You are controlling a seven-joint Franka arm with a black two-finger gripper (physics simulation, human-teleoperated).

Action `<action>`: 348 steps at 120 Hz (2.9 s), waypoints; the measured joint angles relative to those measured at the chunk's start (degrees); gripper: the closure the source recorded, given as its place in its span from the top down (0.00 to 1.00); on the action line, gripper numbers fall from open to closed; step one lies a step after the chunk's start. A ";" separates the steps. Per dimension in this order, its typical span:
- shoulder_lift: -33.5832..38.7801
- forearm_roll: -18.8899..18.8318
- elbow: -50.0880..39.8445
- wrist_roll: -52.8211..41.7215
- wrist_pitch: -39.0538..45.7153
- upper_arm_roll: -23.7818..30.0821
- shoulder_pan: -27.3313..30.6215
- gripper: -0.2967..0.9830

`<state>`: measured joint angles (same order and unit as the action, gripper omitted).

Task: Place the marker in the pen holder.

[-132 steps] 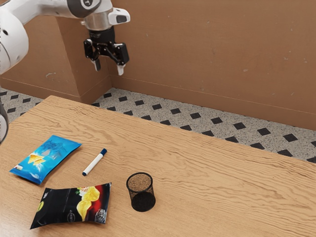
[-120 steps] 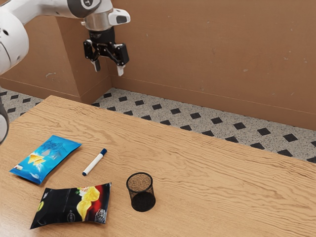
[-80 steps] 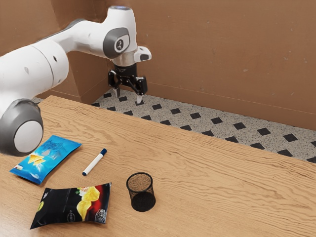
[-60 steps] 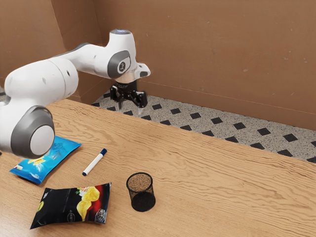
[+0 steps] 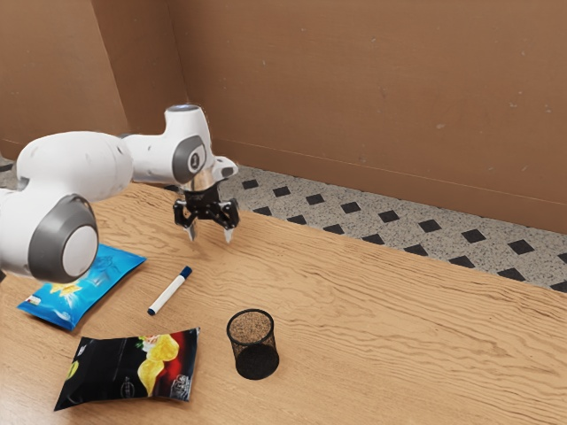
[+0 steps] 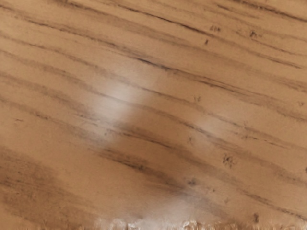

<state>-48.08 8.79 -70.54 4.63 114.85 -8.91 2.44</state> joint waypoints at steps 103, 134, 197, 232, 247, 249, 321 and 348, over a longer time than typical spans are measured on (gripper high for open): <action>13.81 -1.62 -27.76 -21.89 13.79 -3.28 -3.66 0.58; 16.46 -1.16 -31.73 -26.20 15.32 -3.30 -3.58 0.47; 16.25 0.03 -32.14 -29.81 16.91 -3.32 -3.60 0.17; 18.35 -0.46 -32.15 -29.50 17.48 -3.23 -4.05 0.15; 21.14 -0.74 -31.70 -29.37 17.55 -2.60 -5.04 0.15; 21.55 -0.76 -31.65 -29.33 17.55 -2.35 -5.15 0.15; 41.88 0.70 -40.07 -24.34 13.83 12.76 -8.08 0.15; 48.41 4.03 -48.79 -22.39 14.72 13.68 -8.60 0.15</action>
<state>0.33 12.82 -119.32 -17.76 129.57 4.76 -6.16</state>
